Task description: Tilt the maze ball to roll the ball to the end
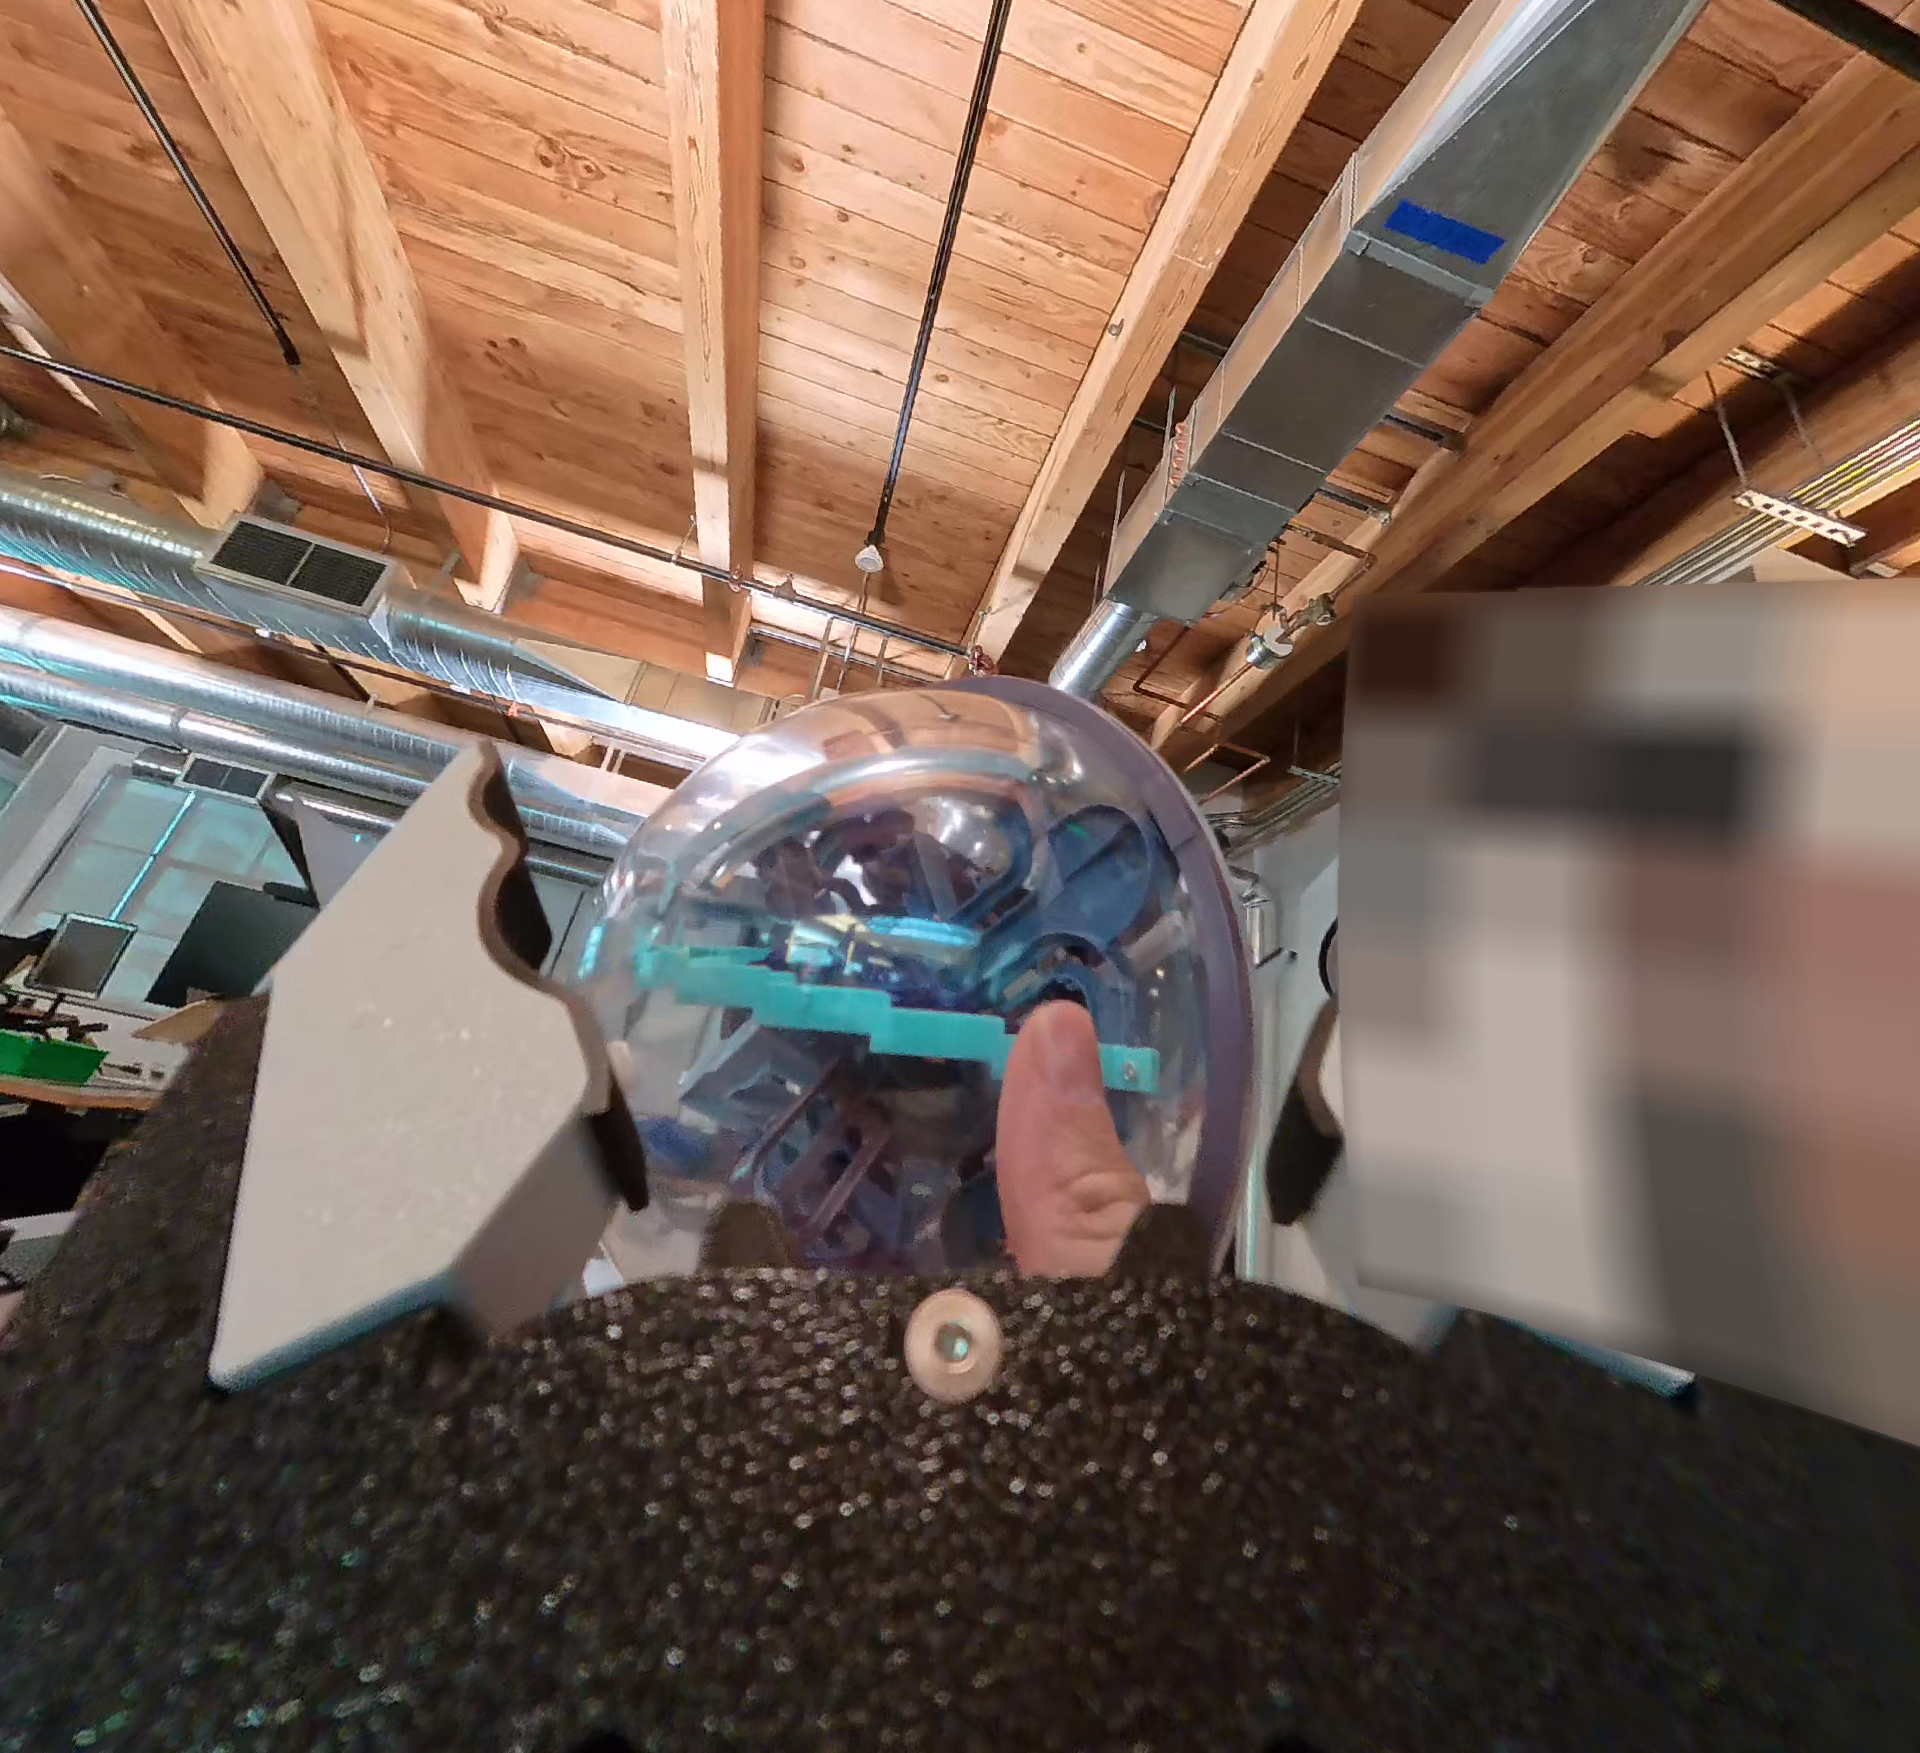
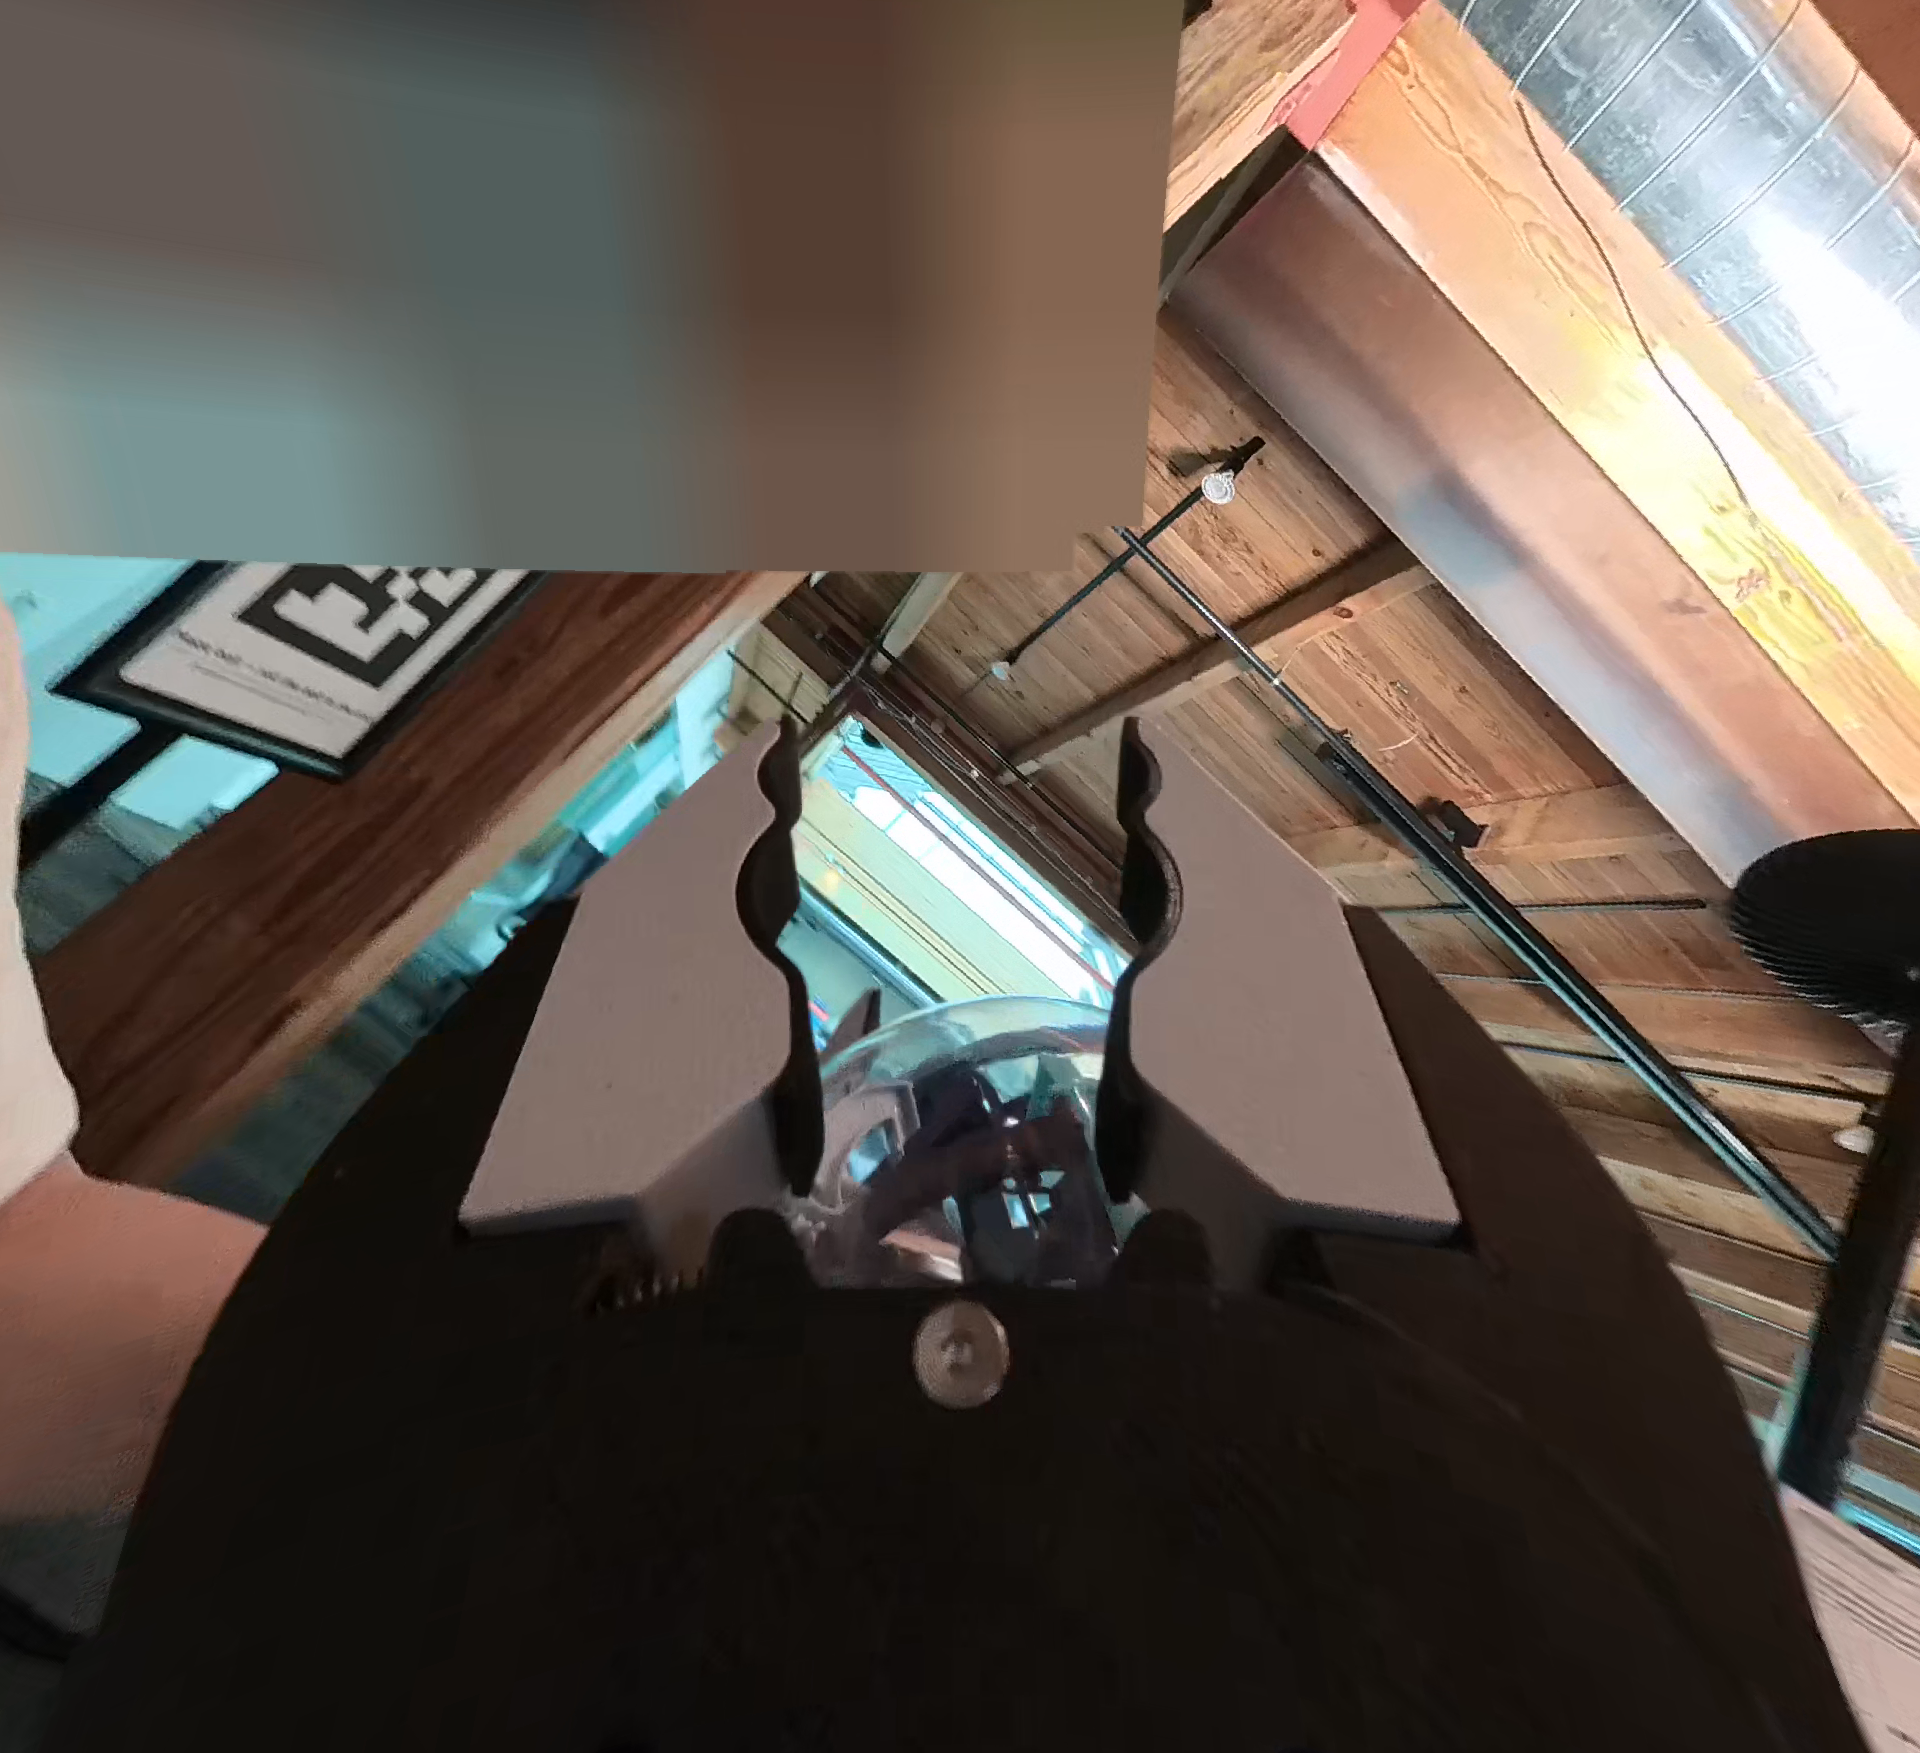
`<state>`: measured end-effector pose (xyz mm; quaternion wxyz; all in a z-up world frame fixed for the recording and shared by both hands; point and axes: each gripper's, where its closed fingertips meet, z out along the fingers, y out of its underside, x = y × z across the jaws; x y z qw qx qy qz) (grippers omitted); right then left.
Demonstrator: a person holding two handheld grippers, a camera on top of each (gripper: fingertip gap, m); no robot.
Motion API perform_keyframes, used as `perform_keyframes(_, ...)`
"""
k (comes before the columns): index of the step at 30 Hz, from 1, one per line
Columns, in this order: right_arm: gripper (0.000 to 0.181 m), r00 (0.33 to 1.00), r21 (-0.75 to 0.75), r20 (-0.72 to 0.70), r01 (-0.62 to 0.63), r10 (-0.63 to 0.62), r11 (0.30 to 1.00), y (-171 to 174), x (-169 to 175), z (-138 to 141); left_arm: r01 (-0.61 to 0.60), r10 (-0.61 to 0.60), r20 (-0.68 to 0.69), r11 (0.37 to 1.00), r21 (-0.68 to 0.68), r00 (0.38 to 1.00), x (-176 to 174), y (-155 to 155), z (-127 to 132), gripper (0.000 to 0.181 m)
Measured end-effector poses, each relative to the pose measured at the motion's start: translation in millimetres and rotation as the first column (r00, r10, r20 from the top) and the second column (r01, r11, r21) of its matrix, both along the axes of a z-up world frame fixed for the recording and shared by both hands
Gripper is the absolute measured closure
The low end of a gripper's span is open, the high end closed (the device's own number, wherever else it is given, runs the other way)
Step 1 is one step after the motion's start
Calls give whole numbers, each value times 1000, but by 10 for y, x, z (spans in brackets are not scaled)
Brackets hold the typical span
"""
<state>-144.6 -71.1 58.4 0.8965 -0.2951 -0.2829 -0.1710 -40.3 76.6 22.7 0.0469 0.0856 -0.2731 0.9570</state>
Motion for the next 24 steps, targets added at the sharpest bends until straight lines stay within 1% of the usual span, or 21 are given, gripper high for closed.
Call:
perform_keyframes(3, 119, 997, -5, 40, 70, -70, 998, 75, 14, -48, 55, -55, -12, 998, 14, 998, -10, -67, -25, 26)
perform_keyframes(6, 119, 996, 19, 41, 76, -77, 997, 38, 13, -24, 166, -166, -47, 986, -8, 985, -6, -129, -49, 25)
perform_keyframes(8, 122, 996, 6, 38, 82, -82, 997, 32, 29, -25, 197, -199, -87, 980, -33, 976, 53, -147, -78, 24)
perform_keyframes(10, 122, 997, -7, 26, 76, -75, 997, 18, 58, -16, 178, -183, -91, 982, -60, 979, 92, -129, -98, 25)
perform_keyframes(12, 123, 999, 7, 7, 37, -37, 999, -43, 74, 10, 129, -135, -70, 988, -91, 988, 111, -74, -97, 26)
perform_keyframes(14, 125, 1000, 29, -14, -27, 27, 999, -122, 66, 38, 87, -89, -10, 986, -141, 996, 56, 34, -48, 28)
perform_keyframes(17, 129, 993, 57, -13, -116, 117, 992, -209, -23, 58, 76, -62, 97, 986, -150, 993, -120, 86, 29, 31)
perform_keyframes(21, 132, 995, 62, 47, -91, 88, 994, -172, -149, 47, 77, -49, 180, 985, -156, 982, -271, 82, 68, 30)
perform_keyframes(24, 133, 992, 58, 71, -108, 104, 992, -173, -246, 34, 101, -57, 218, 975, -196, 974, -317, 142, 65, 28)
